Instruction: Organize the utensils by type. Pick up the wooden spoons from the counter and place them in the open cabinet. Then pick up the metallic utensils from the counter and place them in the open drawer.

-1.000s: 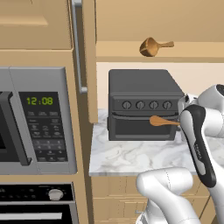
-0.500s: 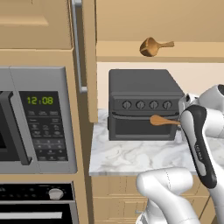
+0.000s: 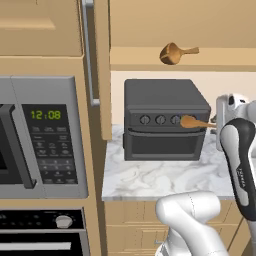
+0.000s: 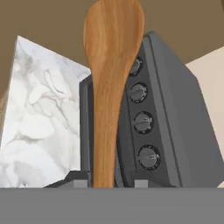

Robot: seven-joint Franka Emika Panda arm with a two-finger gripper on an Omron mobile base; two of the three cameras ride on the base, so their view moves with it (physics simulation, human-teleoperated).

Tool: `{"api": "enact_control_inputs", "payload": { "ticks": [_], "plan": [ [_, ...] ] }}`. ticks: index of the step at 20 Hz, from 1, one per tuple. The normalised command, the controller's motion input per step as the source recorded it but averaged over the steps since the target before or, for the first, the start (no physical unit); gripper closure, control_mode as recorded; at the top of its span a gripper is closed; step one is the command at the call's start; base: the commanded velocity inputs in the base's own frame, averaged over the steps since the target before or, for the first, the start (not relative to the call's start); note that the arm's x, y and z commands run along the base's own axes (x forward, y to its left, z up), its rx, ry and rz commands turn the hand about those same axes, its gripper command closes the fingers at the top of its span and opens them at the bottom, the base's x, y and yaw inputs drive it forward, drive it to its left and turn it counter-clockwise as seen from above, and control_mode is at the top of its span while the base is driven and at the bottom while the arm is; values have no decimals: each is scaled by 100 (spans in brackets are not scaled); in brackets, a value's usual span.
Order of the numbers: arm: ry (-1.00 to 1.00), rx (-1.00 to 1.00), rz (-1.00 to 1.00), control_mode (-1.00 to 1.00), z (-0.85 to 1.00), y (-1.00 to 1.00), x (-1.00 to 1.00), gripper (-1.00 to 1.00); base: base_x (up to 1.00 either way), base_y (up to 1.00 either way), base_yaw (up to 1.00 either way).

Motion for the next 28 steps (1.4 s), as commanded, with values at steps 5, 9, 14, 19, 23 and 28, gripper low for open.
{"api": "enact_control_inputs", "payload": {
  "ticks": [5,9,14,19,23,28],
  "plan": [
    [-3,-21,9,-100,73,-27,0,100,0,0,0],
    [0,-10,10,-100,74,-30,0,100,0,0,0],
    [-1,-1,8,-100,71,-30,5,100,0,0,0],
    [-2,0,5,-100,65,-30,11,100,0,0,0],
    [0,0,0,-100,63,-28,21,100,0,0,0],
    [2,0,0,-100,36,-24,36,100,0,0,0]
  ]
}}
